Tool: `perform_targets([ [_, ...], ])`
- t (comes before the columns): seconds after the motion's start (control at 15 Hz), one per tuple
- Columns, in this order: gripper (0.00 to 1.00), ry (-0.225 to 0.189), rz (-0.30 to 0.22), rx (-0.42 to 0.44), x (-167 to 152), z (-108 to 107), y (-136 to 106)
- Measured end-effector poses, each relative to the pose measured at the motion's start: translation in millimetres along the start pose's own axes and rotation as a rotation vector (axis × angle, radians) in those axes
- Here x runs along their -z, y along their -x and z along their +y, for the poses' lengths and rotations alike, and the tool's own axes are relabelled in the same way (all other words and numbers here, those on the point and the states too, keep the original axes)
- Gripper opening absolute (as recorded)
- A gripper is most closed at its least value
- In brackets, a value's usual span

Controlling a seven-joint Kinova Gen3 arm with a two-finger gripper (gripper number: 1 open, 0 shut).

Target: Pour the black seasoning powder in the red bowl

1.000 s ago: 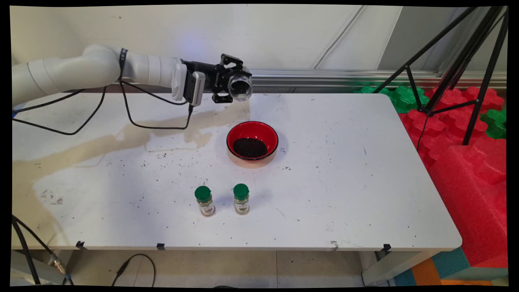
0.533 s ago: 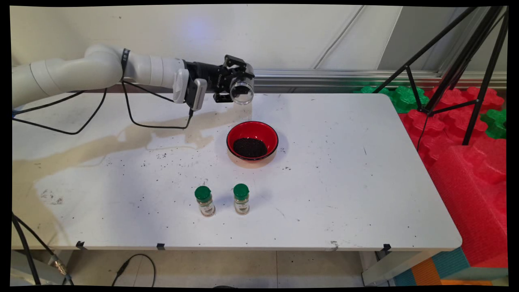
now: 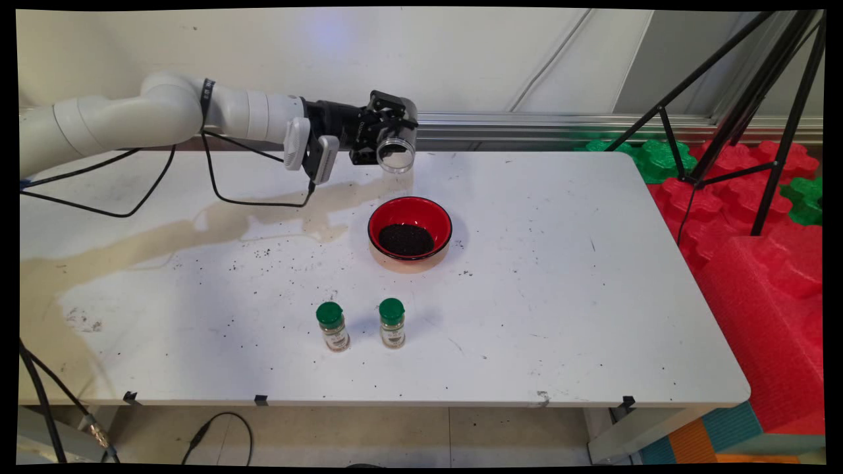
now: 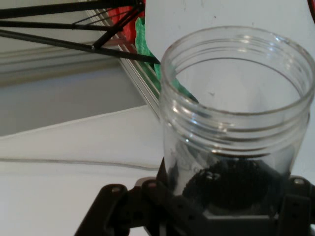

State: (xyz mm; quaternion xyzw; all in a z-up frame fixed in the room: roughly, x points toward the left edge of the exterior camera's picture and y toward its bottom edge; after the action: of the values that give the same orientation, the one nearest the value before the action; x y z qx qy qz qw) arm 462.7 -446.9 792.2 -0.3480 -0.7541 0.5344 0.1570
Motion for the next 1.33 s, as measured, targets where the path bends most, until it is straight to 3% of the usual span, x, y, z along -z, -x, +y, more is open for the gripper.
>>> perform_targets([
  [1.33, 0.00, -0.023, 0.012, -0.263, -9.1, -3.6, -9.4],
])
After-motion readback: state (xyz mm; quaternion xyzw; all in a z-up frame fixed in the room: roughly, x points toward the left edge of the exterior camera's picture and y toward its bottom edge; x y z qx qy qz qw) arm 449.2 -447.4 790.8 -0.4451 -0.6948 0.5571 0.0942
